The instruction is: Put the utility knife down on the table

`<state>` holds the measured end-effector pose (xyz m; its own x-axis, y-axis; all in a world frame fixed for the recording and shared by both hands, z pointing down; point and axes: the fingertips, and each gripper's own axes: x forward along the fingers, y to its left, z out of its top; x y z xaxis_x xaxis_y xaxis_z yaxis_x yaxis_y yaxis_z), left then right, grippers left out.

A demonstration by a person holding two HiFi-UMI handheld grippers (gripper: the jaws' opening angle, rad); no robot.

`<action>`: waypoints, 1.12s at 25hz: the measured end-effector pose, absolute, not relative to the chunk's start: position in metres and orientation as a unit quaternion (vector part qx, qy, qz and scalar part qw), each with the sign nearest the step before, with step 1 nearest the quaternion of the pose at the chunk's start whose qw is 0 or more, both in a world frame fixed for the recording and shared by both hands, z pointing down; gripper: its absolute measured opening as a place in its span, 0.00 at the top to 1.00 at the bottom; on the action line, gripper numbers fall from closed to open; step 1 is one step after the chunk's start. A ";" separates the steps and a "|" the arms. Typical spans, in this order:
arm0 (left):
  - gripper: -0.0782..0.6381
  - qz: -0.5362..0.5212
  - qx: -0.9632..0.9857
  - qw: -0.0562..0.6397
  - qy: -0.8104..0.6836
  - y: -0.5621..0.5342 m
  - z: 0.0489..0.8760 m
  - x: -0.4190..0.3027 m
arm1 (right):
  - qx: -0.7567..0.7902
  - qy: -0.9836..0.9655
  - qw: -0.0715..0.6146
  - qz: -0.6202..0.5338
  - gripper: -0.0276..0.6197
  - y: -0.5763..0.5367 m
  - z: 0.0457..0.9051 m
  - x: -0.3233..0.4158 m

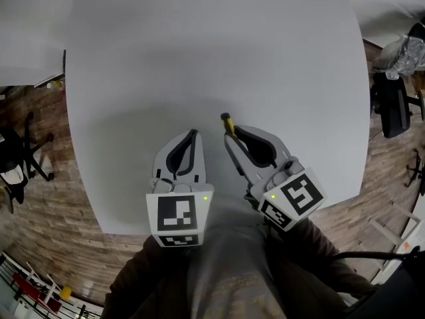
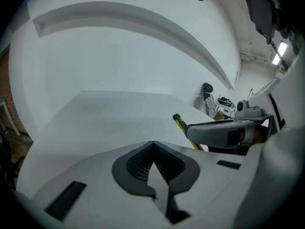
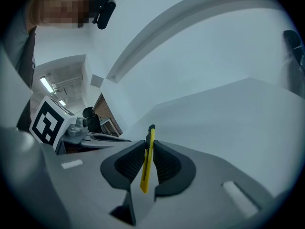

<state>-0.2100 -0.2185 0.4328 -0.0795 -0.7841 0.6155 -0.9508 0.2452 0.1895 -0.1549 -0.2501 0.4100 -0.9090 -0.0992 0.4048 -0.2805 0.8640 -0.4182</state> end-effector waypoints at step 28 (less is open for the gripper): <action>0.89 0.132 0.596 0.354 -0.708 -0.226 0.474 -0.221 | 0.100 -0.930 0.229 0.271 0.87 -0.254 0.458 -0.167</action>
<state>-0.2207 -0.2256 0.4735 -0.0381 -0.7505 0.6598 -0.9381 0.2543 0.2351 -0.1673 -0.2544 0.4579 -0.8754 -0.0624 0.4794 -0.3105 0.8326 -0.4586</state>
